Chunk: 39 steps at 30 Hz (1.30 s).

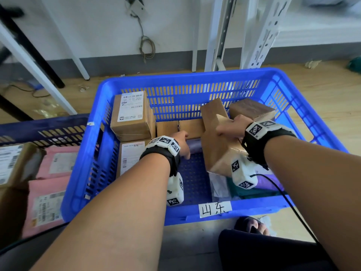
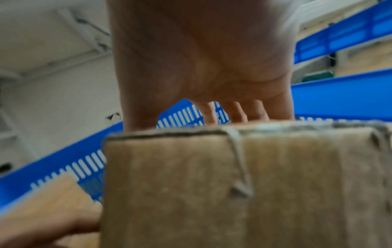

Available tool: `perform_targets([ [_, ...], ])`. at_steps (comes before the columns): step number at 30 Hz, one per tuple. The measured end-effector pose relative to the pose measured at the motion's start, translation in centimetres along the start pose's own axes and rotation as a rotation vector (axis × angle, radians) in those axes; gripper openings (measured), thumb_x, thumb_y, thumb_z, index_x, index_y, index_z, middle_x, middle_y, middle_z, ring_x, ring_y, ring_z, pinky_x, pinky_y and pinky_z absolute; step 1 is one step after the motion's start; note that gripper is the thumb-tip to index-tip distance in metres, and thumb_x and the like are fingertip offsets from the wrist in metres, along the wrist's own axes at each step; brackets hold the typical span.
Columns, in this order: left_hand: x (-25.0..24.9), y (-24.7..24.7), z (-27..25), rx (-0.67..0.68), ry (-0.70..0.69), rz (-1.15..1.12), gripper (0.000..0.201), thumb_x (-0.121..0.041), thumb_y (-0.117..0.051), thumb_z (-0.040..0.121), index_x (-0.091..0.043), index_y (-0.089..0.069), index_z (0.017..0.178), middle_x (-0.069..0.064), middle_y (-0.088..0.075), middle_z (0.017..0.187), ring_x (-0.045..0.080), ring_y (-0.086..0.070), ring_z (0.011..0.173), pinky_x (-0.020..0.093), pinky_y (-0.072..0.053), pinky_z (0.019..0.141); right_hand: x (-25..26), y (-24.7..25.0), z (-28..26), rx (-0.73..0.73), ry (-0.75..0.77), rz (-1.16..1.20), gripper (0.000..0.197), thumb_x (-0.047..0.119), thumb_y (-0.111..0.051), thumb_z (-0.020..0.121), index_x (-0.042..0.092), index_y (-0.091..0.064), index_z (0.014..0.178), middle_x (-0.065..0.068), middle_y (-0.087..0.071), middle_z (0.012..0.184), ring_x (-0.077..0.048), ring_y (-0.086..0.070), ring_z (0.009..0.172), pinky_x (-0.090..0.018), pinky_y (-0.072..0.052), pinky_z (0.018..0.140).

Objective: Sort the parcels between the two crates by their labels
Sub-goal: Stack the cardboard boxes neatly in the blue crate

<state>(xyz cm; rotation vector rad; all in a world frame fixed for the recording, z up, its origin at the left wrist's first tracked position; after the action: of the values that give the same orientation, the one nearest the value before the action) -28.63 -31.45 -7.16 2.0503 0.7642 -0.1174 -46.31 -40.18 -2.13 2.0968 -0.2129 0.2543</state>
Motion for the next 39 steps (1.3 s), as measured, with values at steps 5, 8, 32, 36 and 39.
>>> perform_targets([
  [5, 1.4, 0.3, -1.4, 0.061, -0.036, -0.012, 0.122, -0.014, -0.087, 0.063, -0.026, -0.006, 0.153, 0.011, -0.037, 0.150, 0.032, -0.048, 0.128, 0.046, -0.048, 0.098, 0.7, -0.8, -0.6, 0.089, -0.013, 0.423, 0.031, 0.039, -0.068, 0.081, 0.010, -0.056, 0.082, -0.004, -0.054, 0.061, -0.016, -0.049, 0.054, -0.021, -0.036, 0.047],
  [8, 1.7, 0.6, -1.9, 0.070, -0.115, -0.119, 0.126, -0.013, -0.089, 0.059, -0.031, -0.005, 0.152, 0.000, -0.048, 0.139, 0.022, -0.052, 0.120, 0.039, -0.046, 0.098, 1.8, -2.1, -0.8, 0.169, -0.021, 0.647, 0.032, 0.040, -0.060, 0.084, 0.012, -0.050, 0.070, -0.002, -0.049, 0.042, -0.014, -0.048, 0.029, -0.011, -0.037, 0.037],
  [32, 5.3, 4.7, -3.8, -0.049, 0.033, -0.754, 0.108, -0.053, -0.079, 0.033, -0.020, -0.047, 0.130, 0.001, -0.058, 0.124, 0.017, -0.054, 0.114, 0.043, -0.051, 0.092, 4.6, -6.2, -0.3, 0.358, 0.038, 0.785, 0.029, 0.030, -0.047, 0.095, 0.011, -0.061, 0.112, -0.012, -0.058, 0.112, -0.022, -0.055, 0.033, -0.022, -0.041, 0.034],
  [36, 6.5, 4.9, -3.2, -0.095, 0.054, -0.857, 0.100, -0.066, -0.080, 0.033, -0.027, -0.058, 0.123, -0.003, -0.065, 0.120, 0.015, -0.060, 0.108, 0.044, -0.051, 0.090, 5.1, -6.3, -1.2, 0.347, 0.040, 0.784, 0.033, 0.028, -0.036, 0.097, 0.007, -0.060, 0.105, -0.014, -0.064, 0.092, -0.028, -0.061, 0.042, -0.027, -0.048, 0.045],
  [39, 7.8, 5.6, -3.3, -0.174, 0.092, -0.876, 0.102, -0.073, -0.080, 0.030, -0.029, -0.062, 0.120, -0.002, -0.068, 0.115, 0.021, -0.063, 0.106, 0.045, -0.052, 0.092, 5.2, -6.3, -1.1, 0.374, 0.020, 0.718, 0.052, 0.055, -0.043, 0.087, 0.010, -0.063, 0.101, -0.012, -0.068, 0.094, -0.033, -0.065, 0.071, -0.033, -0.042, 0.074],
])
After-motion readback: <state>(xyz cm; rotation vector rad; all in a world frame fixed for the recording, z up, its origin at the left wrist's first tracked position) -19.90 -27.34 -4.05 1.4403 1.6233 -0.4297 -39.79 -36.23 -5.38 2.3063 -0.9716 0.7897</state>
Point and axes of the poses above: each hand's wrist, its own z-axis towards the middle knuckle, its own y-axis out of the back of the hand, x = y × z, the point moved 9 cm from there along z, towards the middle knuckle
